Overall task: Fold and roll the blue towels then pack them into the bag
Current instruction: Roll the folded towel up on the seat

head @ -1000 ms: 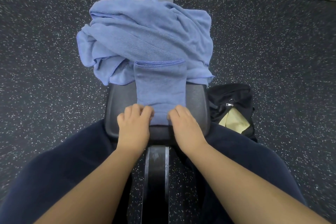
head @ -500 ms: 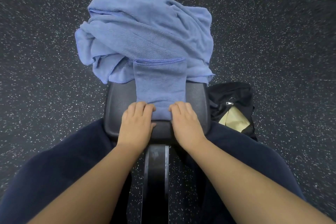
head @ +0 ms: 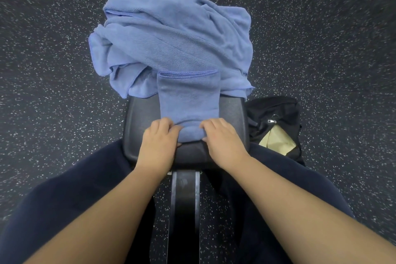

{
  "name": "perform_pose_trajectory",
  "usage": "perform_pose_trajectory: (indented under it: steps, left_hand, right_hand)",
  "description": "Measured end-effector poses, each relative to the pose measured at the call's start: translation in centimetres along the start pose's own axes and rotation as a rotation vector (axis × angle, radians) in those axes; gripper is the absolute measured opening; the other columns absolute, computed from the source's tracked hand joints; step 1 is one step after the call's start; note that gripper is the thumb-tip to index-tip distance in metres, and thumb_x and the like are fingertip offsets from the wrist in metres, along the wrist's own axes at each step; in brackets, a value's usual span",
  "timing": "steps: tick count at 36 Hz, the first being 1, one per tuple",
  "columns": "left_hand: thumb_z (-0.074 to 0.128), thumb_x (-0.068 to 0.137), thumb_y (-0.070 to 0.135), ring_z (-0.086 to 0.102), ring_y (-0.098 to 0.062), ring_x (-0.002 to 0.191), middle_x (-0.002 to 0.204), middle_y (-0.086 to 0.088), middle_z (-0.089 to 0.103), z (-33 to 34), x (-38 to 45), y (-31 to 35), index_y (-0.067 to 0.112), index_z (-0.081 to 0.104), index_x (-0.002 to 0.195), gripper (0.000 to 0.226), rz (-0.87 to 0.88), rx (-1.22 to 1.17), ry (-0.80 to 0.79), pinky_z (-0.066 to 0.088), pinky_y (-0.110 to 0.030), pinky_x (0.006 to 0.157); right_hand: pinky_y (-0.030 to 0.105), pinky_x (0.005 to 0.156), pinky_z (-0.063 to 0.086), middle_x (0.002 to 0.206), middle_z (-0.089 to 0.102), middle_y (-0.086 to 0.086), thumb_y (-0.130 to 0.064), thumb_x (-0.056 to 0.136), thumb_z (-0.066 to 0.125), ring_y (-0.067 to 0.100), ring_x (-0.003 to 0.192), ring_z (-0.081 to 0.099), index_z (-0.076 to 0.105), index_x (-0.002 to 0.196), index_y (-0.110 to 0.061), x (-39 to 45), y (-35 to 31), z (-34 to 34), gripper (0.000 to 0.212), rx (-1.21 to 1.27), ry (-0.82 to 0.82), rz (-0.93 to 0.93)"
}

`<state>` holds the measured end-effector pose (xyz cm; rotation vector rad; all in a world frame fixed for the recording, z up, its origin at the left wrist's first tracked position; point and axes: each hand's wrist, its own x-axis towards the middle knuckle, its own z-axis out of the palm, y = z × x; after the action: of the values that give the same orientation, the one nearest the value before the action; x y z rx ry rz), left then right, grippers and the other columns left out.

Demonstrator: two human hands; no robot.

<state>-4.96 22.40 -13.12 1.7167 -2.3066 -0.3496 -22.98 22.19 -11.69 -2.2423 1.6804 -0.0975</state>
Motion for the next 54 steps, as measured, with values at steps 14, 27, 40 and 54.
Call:
perform_pose_trajectory:
  steps: [14,27,40,54]
  left_hand:
    - [0.072,0.084,0.026,0.052,-0.031,0.096,0.104,-0.007,0.062,-3.1,0.0,0.7,0.012,0.056,0.11,0.034,-0.039,-0.027,-0.34,0.043,-0.038,0.08]
    - [0.078,0.051,-0.007,0.055,-0.03,0.067,0.075,-0.006,0.057,-1.5,-0.2,1.6,0.009,0.062,0.082,0.038,0.127,0.057,-0.119,0.043,-0.037,0.062]
    - [0.066,0.076,0.001,0.062,-0.034,0.081,0.083,-0.007,0.065,0.0,0.8,1.1,0.008,0.067,0.094,0.02,0.001,-0.049,-0.093,0.036,-0.04,0.077]
    - [0.06,0.087,0.018,0.052,-0.025,0.095,0.098,0.002,0.061,-0.9,0.5,1.1,0.023,0.055,0.102,0.017,-0.014,-0.101,-0.066,0.019,-0.032,0.077]
  right_hand:
    - [0.036,0.097,0.034,0.124,0.054,0.005,-0.022,0.1,0.045,0.026,0.116,0.044,0.049,0.127,-0.013,-0.8,0.3,-2.1,0.029,-0.025,-0.253,-0.06]
    - [0.035,0.084,0.03,0.11,0.055,0.001,-0.018,0.098,0.042,0.025,0.108,0.044,0.057,0.114,-0.017,-0.9,-0.3,-1.4,0.022,-0.061,-0.108,-0.036]
    - [0.033,0.065,0.05,0.081,0.059,0.003,-0.029,0.074,0.052,0.025,0.077,0.056,0.064,0.086,-0.013,-0.7,-1.1,-1.4,0.023,-0.066,0.131,-0.042]
    - [0.034,0.071,0.048,0.083,0.062,-0.001,-0.017,0.065,0.08,0.025,0.079,0.059,0.063,0.089,-0.014,0.3,0.0,-0.6,0.03,-0.078,0.036,-0.075]
